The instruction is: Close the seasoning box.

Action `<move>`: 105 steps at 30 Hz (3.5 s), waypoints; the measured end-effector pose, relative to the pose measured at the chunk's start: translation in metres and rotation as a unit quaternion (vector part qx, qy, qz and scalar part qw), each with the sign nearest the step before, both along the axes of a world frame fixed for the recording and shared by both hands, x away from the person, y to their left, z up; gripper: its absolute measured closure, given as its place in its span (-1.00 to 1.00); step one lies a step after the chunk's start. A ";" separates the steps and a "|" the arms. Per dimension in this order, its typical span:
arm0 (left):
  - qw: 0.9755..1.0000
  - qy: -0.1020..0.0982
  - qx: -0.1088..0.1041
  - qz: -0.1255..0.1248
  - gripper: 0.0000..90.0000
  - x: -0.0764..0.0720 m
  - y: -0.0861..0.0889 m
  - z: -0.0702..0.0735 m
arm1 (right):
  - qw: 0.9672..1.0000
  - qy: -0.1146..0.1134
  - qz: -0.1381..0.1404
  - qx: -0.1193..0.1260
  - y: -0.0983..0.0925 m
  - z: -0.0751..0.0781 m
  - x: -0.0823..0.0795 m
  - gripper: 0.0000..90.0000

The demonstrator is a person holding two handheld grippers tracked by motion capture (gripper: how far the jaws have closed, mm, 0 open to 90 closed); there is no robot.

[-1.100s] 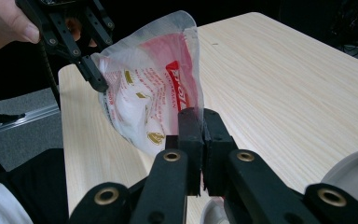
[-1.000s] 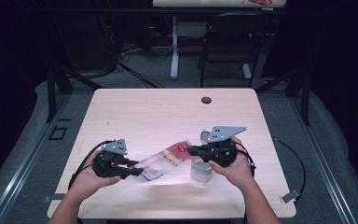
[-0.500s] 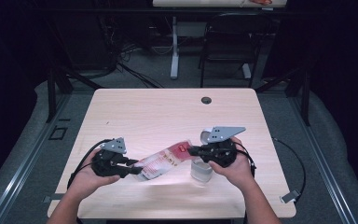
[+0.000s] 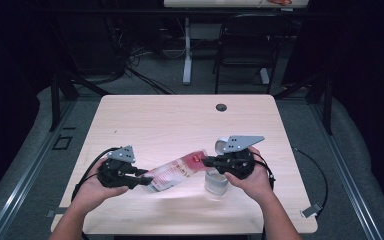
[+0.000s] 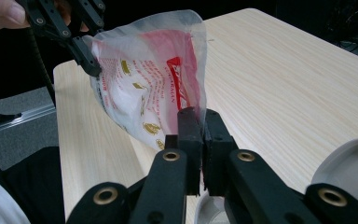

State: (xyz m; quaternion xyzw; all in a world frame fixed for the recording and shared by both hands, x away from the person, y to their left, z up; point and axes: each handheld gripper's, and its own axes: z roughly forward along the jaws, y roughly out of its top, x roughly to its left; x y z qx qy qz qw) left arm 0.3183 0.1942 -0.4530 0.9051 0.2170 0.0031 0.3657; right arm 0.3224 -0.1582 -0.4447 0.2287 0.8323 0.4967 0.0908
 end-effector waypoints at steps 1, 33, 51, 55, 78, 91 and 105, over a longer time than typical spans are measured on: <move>1.000 0.000 -0.001 0.000 0.59 0.000 0.000 0.000 | 1.000 0.000 0.000 0.000 0.000 0.000 0.000 0.96; 1.000 -0.007 -0.001 0.002 0.61 0.002 -0.002 0.016 | 1.000 0.003 -0.010 -0.005 -0.004 0.000 0.000 0.96; 1.000 -0.012 0.000 0.003 0.62 0.003 -0.004 0.025 | 1.000 0.004 -0.012 -0.004 -0.007 -0.001 0.000 0.96; 1.000 -0.013 -0.002 0.002 0.63 0.004 -0.004 0.027 | 1.000 0.004 -0.013 -0.004 -0.008 -0.001 0.000 0.95; 1.000 -0.018 -0.007 0.002 0.64 0.007 -0.006 0.034 | 1.000 0.005 -0.017 -0.005 -0.010 -0.002 0.001 0.95; 1.000 -0.019 -0.004 0.000 0.65 0.009 -0.008 0.041 | 1.000 0.007 -0.018 -0.002 -0.013 -0.002 0.001 0.94; 1.000 -0.022 -0.003 -0.002 0.66 0.009 -0.011 0.047 | 1.000 0.007 -0.021 -0.006 -0.014 -0.002 0.001 0.95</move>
